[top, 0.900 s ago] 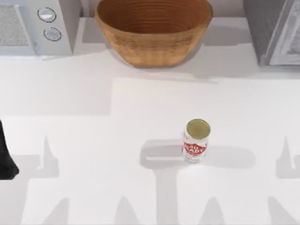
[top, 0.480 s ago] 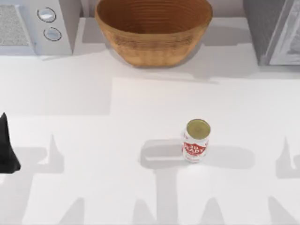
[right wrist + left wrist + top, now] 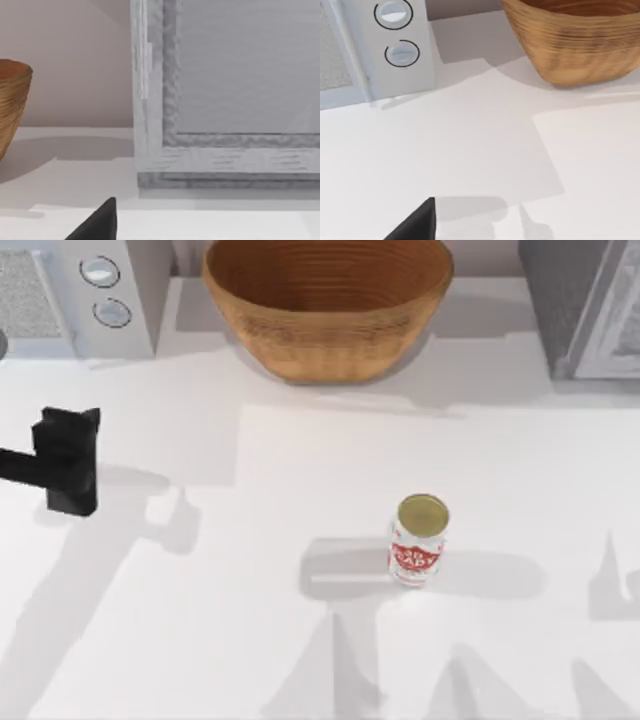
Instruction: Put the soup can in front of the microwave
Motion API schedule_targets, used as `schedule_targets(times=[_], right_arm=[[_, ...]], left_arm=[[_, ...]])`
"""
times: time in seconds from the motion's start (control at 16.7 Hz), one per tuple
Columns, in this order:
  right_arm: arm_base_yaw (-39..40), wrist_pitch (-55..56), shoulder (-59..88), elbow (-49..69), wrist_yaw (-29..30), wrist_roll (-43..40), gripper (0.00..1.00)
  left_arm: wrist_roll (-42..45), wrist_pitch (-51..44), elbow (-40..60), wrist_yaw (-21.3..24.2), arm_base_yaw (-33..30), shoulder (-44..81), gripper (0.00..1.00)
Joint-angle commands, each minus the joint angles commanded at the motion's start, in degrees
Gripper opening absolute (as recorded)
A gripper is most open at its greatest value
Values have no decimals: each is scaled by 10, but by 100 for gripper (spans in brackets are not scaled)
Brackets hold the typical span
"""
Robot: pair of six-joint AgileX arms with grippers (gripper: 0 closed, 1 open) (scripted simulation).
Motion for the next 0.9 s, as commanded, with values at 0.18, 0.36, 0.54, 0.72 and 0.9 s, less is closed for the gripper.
schedule_targets(times=[0.18,0.36,0.54,0.72,0.9], right_arm=[[0,0,0,0,0,0,100],[0,0,0,0,0,0,100],[0,0,0,0,0,0,100],[0,0,0,0,0,0,100],[0,0,0,0,0,0,100]], left_arm=[[-3,-107,167,0,-62,171,100],[-6,-216,340,0,-125,348,100],[-11,-323,508,1,-185,520,100],[-17,-420,661,2,-239,677,100],[-23,-502,790,3,-284,808,100]])
